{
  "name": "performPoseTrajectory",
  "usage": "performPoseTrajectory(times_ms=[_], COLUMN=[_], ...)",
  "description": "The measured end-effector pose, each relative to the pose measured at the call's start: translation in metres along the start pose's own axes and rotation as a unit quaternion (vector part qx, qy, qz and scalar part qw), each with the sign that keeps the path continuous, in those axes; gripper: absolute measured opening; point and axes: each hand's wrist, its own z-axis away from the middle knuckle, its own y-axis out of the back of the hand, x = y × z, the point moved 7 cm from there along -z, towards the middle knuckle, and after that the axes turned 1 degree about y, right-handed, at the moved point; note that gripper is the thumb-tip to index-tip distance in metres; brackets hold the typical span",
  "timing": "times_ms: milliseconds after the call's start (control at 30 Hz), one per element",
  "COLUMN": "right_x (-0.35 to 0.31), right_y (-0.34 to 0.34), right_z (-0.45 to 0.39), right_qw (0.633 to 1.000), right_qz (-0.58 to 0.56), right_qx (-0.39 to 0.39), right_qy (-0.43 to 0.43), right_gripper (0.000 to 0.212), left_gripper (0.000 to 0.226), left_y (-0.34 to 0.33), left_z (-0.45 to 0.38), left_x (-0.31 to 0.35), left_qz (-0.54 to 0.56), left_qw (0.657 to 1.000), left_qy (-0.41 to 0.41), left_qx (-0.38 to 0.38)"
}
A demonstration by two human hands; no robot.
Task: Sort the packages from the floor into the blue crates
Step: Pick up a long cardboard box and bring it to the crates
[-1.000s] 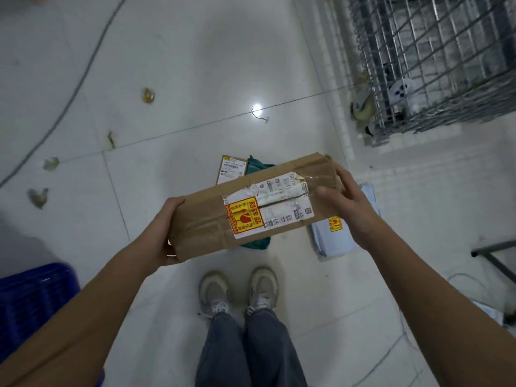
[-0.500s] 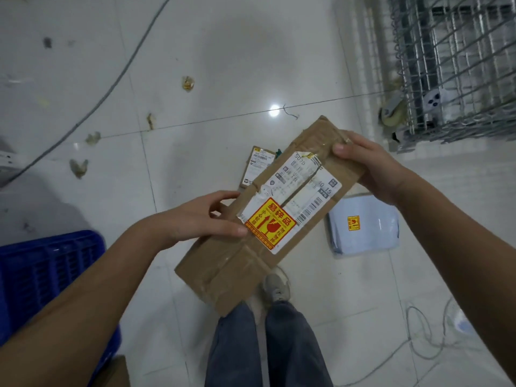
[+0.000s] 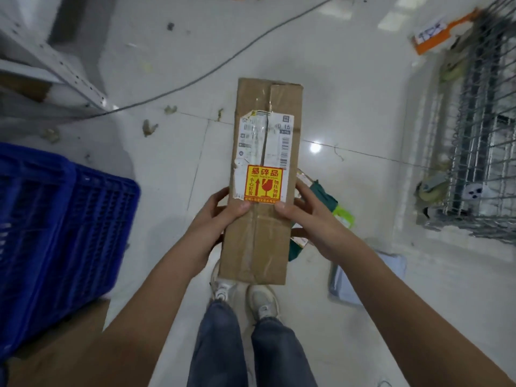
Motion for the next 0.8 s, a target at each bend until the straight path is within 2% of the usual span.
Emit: performPoseTrajectory(times_ms=[167, 333, 600, 700, 800], right_x=[-0.028, -0.035, 0.001, 0.013, 0.024], right_y=[-0.043, -0.101, -0.204, -0.24, -0.278], right_z=[0.01, 0.02, 0.054, 0.079, 0.107], right_qw=[0.997, 0.986, 0.958, 0.939, 0.931], right_qz=[0.06, 0.116, 0.206, 0.274, 0.284], right_qx=[-0.048, -0.111, -0.189, -0.193, -0.2], right_qy=[0.023, 0.05, 0.066, 0.083, 0.108], right_gripper=[0.099, 0.094, 0.08, 0.078, 0.078], left_gripper=[0.097, 0.092, 0.087, 0.087, 0.082], left_y=[0.028, 0.069, 0.14, 0.164, 0.186], left_z=[0.052, 0.097, 0.18, 0.224, 0.271], left_x=[0.007, -0.008, -0.087, -0.114, -0.132], left_qz=[0.06, 0.096, 0.137, 0.129, 0.137], left_qw=[0.997, 0.99, 0.973, 0.963, 0.951], left_qy=[-0.035, -0.057, -0.083, -0.111, -0.156], left_qx=[0.039, 0.088, 0.167, 0.209, 0.229])
